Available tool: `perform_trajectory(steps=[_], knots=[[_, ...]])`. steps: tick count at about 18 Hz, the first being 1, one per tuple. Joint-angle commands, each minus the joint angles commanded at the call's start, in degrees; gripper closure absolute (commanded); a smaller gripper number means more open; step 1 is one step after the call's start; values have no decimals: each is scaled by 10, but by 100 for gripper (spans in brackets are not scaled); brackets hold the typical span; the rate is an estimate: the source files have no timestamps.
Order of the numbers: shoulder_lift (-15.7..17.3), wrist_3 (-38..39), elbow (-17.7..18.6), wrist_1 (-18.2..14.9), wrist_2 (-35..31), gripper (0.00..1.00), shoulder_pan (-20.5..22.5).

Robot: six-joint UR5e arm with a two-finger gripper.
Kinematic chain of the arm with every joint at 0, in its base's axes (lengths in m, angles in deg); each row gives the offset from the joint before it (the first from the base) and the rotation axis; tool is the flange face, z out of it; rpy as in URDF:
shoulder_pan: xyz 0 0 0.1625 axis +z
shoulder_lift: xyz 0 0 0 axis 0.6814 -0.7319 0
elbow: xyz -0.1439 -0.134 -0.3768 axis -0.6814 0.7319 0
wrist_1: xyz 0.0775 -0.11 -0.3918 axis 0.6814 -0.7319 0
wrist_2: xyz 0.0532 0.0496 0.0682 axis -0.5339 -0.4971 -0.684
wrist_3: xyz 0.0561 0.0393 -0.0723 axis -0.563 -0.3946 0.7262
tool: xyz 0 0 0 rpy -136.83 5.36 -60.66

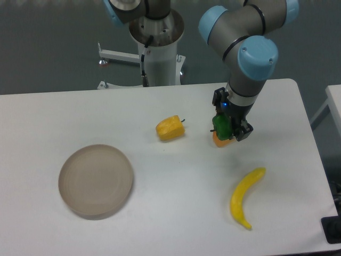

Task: Pick up the green pepper from the table
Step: 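Raise the held green pepper up off the table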

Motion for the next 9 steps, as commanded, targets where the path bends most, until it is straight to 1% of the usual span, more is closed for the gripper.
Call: perform_trajectory(steps=[2, 9], knots=[[1, -3, 5, 3, 3, 69, 0], [-1, 4, 5, 1, 5, 69, -1]])
